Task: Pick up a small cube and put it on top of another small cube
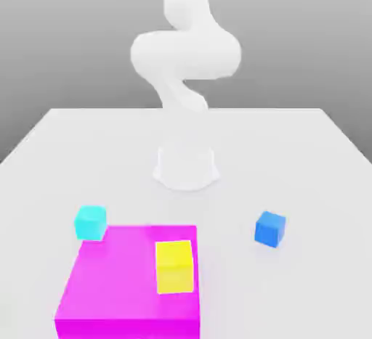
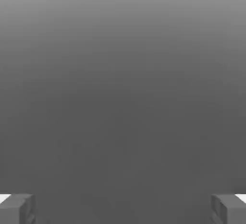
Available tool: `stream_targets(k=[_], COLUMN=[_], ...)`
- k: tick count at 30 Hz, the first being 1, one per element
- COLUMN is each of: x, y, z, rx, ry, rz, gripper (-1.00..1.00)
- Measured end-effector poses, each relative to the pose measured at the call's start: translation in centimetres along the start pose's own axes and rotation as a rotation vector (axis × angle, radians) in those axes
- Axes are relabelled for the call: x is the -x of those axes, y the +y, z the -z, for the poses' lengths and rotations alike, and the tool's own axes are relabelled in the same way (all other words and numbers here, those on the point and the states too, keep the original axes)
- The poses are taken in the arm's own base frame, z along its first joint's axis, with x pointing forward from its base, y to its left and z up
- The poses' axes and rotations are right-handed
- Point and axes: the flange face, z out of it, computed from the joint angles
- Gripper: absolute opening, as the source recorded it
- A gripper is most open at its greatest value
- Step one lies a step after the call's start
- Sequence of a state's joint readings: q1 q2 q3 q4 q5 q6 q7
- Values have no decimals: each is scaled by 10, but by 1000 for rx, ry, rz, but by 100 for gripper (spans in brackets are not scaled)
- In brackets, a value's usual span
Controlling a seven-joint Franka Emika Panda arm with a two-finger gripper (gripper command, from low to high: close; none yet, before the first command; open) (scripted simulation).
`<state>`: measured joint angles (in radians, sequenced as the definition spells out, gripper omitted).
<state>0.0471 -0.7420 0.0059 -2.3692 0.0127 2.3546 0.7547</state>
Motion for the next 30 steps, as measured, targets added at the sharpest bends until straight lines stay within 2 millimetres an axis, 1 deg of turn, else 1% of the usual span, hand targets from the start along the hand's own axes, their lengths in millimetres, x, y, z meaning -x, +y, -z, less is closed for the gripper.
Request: stream_targets(k=[2,5,8,10,12,14,18,19,21,25,26,30], x=[28,80,141,185,233,283,383,396,410,427,430,430], y=[-2,1,12,25,44,70,139,150,162,178,182,182], z=[-50,-115,-170,-200,-226,-246,-277,-284,-296,-317,-321,-321], rx=[21,51,83,104,128,153,210,215,219,220,221,221], ry=[-77,-188,-297,-371,-446,-524,-683,-702,-717,-722,-722,-722], rz=[77,195,321,411,508,614,842,870,886,893,893,893], gripper=[0,0,0,0,0,0,0,0,0,0,-100,-100])
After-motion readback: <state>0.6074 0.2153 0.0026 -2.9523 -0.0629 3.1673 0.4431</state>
